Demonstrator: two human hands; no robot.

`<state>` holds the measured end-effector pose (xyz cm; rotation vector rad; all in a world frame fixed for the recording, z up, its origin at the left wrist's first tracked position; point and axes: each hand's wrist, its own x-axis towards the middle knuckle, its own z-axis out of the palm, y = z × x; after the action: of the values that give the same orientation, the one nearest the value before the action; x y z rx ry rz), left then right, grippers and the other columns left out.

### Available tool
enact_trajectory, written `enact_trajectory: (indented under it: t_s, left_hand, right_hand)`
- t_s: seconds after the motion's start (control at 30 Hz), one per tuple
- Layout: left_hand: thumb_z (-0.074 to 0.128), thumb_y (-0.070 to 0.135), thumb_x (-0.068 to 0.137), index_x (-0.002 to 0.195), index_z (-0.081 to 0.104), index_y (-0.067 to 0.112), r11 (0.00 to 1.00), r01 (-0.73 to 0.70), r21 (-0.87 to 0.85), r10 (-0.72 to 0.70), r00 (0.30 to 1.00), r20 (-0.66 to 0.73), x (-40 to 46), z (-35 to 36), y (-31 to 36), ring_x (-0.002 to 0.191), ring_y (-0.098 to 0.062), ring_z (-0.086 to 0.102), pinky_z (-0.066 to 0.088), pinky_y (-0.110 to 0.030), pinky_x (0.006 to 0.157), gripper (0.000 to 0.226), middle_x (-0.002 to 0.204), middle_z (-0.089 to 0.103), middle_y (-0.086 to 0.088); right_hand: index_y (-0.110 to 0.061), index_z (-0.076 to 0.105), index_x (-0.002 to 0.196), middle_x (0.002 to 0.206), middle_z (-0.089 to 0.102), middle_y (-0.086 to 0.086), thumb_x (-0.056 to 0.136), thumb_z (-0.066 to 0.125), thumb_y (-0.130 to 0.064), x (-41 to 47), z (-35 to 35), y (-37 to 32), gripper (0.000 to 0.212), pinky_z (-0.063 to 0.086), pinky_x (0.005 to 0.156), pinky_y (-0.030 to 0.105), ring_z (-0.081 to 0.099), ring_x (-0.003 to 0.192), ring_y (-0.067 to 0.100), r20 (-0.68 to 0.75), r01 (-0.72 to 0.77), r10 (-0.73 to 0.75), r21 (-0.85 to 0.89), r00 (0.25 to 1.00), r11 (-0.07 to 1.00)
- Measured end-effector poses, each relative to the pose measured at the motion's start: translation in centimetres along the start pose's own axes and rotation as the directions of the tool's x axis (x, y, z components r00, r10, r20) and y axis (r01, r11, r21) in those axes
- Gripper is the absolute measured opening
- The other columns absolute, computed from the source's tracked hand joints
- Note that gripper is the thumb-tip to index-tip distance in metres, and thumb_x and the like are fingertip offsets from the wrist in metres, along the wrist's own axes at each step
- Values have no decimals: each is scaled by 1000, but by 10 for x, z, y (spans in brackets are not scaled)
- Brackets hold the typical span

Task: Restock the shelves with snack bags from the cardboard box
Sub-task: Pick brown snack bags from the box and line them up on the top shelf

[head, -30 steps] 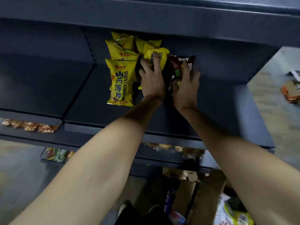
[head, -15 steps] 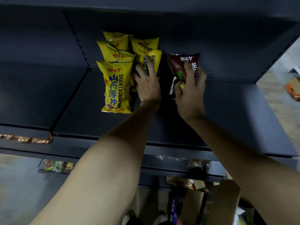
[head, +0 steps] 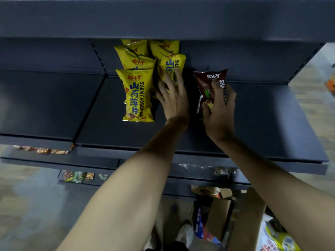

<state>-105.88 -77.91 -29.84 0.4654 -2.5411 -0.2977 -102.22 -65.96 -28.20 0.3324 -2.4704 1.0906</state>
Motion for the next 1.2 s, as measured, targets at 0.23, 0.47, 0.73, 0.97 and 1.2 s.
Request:
enact_trajectory:
  t_s: [0.23,0.47,0.73,0.97,1.2]
  left_hand:
    - [32,9,87,136,49,8,952,-300,-53,303,952,52,-41,-51,-17,115,-49,51,51,-49,90,52,139,42,-29]
    - [70,8,76,129,46,18,884,-465,-36,466,884,25,-40,-142,-71,101,-35,60,55,-37,65,59,133,45,-19]
    - [77,8,67,120,55,18,822,-567,53,568,823,6,-43,-243,-121,78,-31,64,36,-30,37,58,113,57,-13]
    - [66,9,81,121,48,15,791,-610,43,610,782,-129,-33,-299,-135,77,-25,57,32,-30,42,44,105,54,-9]
    - [63,16,82,127,47,13,800,-596,73,596,773,-219,-12,-342,-135,80,-23,60,30,-28,44,48,100,57,-6]
  right_hand:
    - [-17,31,149,142,33,20,90,57,-5,-20,-12,-21,66,35,105,42,39,124,38,-40,-89,87,-39,995,995]
    - [-15,31,149,144,29,20,91,57,-3,-72,-24,-81,65,38,106,44,37,128,37,-84,-35,31,-45,996,998]
    - [-18,34,146,145,29,16,91,57,-8,-111,-36,-184,61,37,108,36,37,132,32,-209,-10,1,-40,978,999]
    - [-23,34,144,146,26,7,92,58,-11,-108,-59,-249,58,40,106,35,34,132,26,-279,64,-80,-65,957,996]
    - [-19,35,142,141,29,5,94,56,-13,-116,-70,-268,53,46,101,36,41,126,25,-303,112,-131,-80,944,990]
